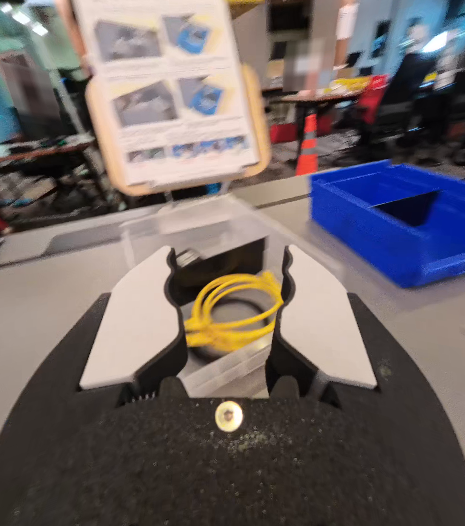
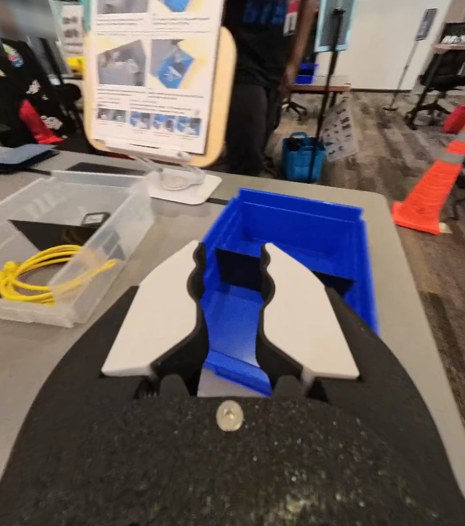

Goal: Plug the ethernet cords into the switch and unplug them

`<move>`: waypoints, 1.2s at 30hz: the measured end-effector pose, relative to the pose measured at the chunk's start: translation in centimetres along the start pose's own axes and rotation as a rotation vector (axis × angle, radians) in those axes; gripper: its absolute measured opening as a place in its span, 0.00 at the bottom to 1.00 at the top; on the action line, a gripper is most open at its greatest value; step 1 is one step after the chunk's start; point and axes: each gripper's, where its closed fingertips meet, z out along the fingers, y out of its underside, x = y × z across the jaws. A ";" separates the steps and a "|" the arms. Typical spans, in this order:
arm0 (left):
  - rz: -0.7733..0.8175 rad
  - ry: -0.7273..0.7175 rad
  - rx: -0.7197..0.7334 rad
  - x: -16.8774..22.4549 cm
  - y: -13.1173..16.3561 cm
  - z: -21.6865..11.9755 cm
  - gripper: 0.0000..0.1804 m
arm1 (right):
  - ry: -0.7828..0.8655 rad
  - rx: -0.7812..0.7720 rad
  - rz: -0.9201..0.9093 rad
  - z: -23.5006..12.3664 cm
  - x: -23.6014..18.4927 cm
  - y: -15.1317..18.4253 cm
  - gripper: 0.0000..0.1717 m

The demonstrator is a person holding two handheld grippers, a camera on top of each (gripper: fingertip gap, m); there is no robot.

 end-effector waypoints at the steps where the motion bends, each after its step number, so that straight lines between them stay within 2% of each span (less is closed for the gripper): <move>1: -0.013 -0.048 -0.045 -2.2 1.6 -0.5 0.40 | -0.058 -0.003 -0.031 1.1 -3.1 -0.3 0.22; 3: -0.068 -0.112 -0.153 -5.4 5.7 -1.1 0.42 | -0.174 -0.035 -0.101 3.2 -9.8 0.4 0.25; 6: -0.146 -0.172 -0.247 -8.1 10.1 -1.0 0.39 | -0.279 -0.138 -0.120 6.3 -18.3 4.2 0.32; 8: -0.186 -0.174 -0.294 -8.7 11.4 -0.4 0.35 | -0.268 -0.199 -0.069 7.8 -21.2 7.1 0.40; 10: -0.246 -0.105 -0.319 -8.0 12.1 0.5 0.30 | -0.160 -0.219 -0.049 9.1 -21.4 9.2 0.48; 12: -0.265 -0.070 -0.357 -7.4 13.0 1.5 0.25 | -0.064 -0.229 -0.052 10.1 -20.7 10.7 0.39; 15: -0.280 -0.012 -0.414 -6.5 13.9 2.7 0.11 | -0.103 -0.289 -0.039 11.2 -21.4 12.8 0.23; 16: -0.269 -0.023 -0.420 -6.6 13.9 3.0 0.11 | -0.114 -0.311 -0.017 11.3 -21.7 13.4 0.10; 17: -0.255 -0.034 -0.427 -6.8 13.9 3.1 0.10 | -0.094 -0.312 0.012 11.3 -21.6 13.6 0.06; 21: -0.218 -0.049 -0.446 -7.0 13.9 2.9 0.08 | -0.053 -0.318 -0.006 11.2 -21.6 13.6 0.04; 25: -0.115 -0.110 -0.465 -8.2 13.9 2.3 0.03 | -0.020 -0.314 -0.042 10.7 -22.6 13.5 0.04; 28: -0.136 -0.132 -0.471 -9.6 13.9 1.9 0.02 | -0.010 -0.295 -0.039 10.5 -23.8 13.0 0.04; 32: -0.156 -0.181 -0.451 -13.1 13.1 1.0 0.02 | -0.035 -0.269 -0.022 11.8 -26.9 11.9 0.04; 36: -0.135 -0.246 -0.390 -18.5 11.5 -0.4 0.02 | -0.047 -0.216 -0.001 14.1 -31.4 9.7 0.04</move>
